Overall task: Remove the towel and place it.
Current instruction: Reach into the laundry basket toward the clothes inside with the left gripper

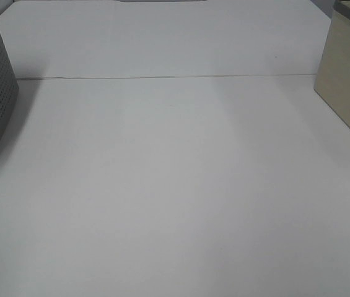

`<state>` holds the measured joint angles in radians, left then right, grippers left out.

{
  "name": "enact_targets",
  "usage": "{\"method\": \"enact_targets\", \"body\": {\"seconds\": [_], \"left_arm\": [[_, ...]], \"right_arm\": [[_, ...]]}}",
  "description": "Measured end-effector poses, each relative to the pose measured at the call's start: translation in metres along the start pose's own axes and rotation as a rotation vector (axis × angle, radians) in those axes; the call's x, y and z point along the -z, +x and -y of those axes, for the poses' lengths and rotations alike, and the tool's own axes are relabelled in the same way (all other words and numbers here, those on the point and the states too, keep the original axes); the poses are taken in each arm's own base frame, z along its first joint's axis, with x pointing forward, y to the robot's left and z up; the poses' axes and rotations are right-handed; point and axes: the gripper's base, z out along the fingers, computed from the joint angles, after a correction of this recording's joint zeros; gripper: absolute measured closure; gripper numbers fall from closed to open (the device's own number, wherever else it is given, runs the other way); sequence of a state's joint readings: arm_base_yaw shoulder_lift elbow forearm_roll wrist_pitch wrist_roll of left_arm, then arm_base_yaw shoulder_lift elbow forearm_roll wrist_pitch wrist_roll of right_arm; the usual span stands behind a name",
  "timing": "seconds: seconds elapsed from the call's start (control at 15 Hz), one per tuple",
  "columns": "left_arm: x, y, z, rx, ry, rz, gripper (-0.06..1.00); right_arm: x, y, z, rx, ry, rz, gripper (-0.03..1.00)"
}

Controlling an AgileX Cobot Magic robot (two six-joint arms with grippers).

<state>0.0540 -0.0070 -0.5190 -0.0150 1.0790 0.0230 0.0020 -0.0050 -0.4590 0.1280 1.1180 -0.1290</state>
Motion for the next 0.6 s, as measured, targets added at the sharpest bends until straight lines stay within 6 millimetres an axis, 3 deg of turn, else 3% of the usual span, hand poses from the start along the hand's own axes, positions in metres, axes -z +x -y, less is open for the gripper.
{"method": "enact_targets", "body": {"seconds": [0.33, 0.6], "left_arm": [[0.0000, 0.0000, 0.0000, -0.003, 0.000, 0.000, -0.05], [0.0000, 0.0000, 0.0000, -0.003, 0.000, 0.000, -0.05]], "right_arm": [[-0.0002, 0.0002, 0.0003, -0.033, 0.003, -0.001, 0.08], [-0.0007, 0.0007, 0.0019, -0.035, 0.020, -0.005, 0.07]]}}
